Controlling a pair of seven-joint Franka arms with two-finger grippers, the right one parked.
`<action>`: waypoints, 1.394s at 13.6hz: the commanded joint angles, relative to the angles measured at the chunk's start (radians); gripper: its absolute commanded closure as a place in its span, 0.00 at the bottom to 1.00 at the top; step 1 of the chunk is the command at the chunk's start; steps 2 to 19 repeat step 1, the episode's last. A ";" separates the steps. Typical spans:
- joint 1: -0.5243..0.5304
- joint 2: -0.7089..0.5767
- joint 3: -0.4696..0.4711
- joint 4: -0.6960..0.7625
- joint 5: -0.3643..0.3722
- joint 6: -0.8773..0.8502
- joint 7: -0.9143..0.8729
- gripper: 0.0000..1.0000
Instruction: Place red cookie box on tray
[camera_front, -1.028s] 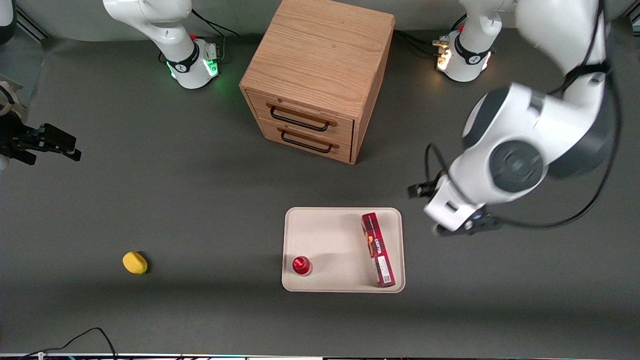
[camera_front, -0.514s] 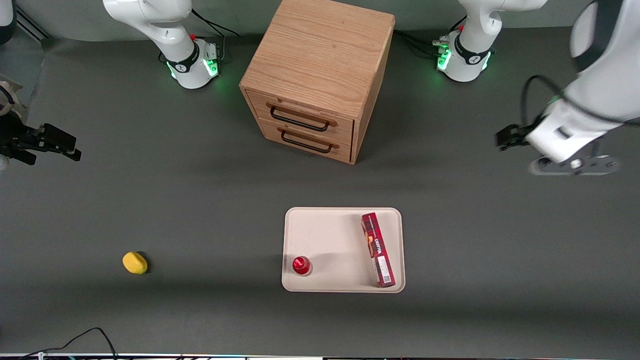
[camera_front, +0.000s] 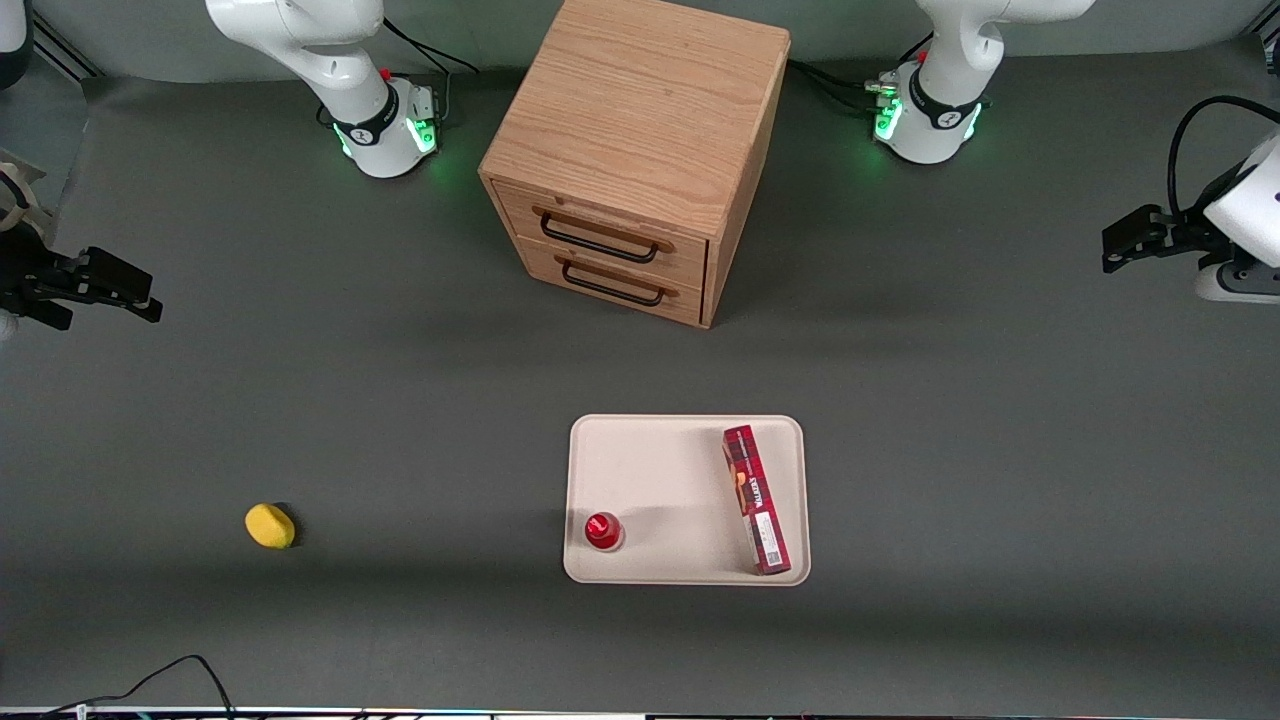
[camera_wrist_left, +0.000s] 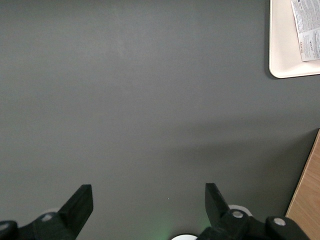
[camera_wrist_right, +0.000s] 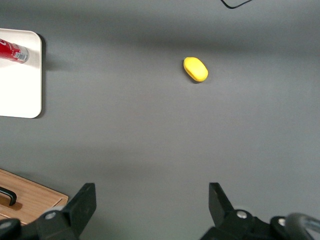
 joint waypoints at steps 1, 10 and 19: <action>-0.015 0.001 0.011 0.012 0.004 0.006 0.009 0.00; -0.015 0.001 0.011 0.012 0.004 0.006 0.009 0.00; -0.015 0.001 0.011 0.012 0.004 0.006 0.009 0.00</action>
